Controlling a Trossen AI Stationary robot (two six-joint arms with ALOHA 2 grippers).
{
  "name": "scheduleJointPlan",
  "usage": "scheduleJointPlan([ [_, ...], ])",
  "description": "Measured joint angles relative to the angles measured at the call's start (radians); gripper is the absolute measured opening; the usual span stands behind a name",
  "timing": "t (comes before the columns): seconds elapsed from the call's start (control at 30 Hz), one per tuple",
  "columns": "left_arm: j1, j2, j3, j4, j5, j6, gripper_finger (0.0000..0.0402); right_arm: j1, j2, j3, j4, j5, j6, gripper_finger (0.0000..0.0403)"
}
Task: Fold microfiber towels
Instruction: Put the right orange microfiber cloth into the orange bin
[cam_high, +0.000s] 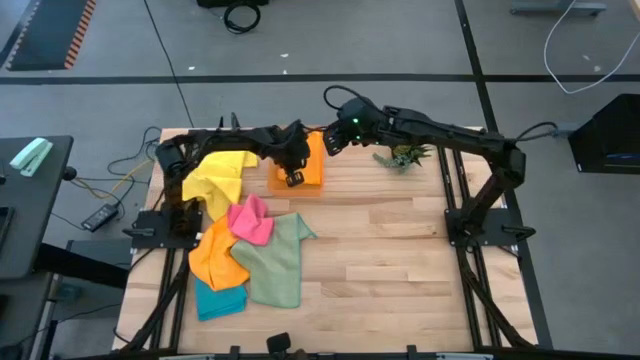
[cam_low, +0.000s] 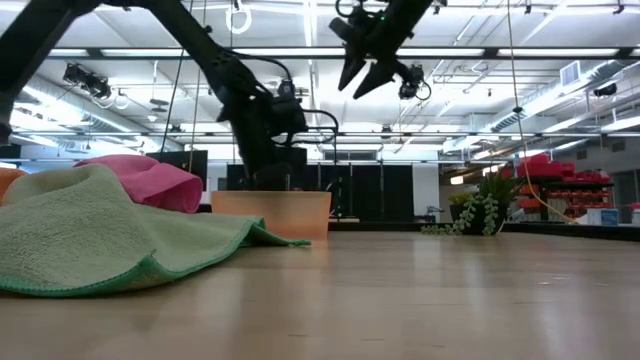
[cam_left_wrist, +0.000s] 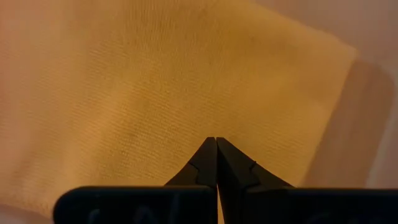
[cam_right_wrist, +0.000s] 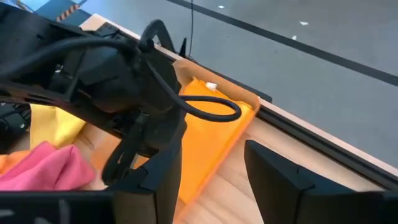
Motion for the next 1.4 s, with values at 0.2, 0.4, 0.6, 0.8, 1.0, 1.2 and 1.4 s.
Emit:
scheduleJointPlan([
  [0.2, -0.004, 0.028, 0.053, -0.124, 0.0, 0.0, 0.0004, 0.014, -0.034, 0.0, -0.056, 0.026, 0.009, 0.0177],
  [0.4, -0.005, 0.046, 0.053, -0.143, 0.003, -0.027, 0.0005, 0.038, -0.05, 0.0, -0.065, 0.052, 0.009, 0.0176],
  [0.6, -0.009, 0.049, 0.056, -0.185, 0.003, -0.087, 0.001, 0.066, -0.061, 0.0, -0.087, 0.053, 0.005, 0.0176],
  [0.8, -0.01, 0.048, 0.057, -0.285, 0.044, -0.196, 0.0005, 0.088, -0.062, 0.0, -0.086, 0.064, -0.006, 0.0176],
  [1.0, -0.021, 0.032, 0.078, -0.335, 0.061, -0.244, 0.0015, 0.09, -0.062, 0.0, -0.089, 0.065, -0.013, 0.0176],
  [1.2, -0.021, -0.019, 0.125, -0.264, 0.006, -0.24, 0.0006, 0.093, -0.062, 0.0, -0.148, 0.064, 0.015, 0.0176],
  [1.4, 0.012, -0.005, 0.132, -0.072, -0.036, -0.209, 0.0007, 0.12, -0.061, 0.0, -0.191, 0.066, 0.045, 0.0176],
])
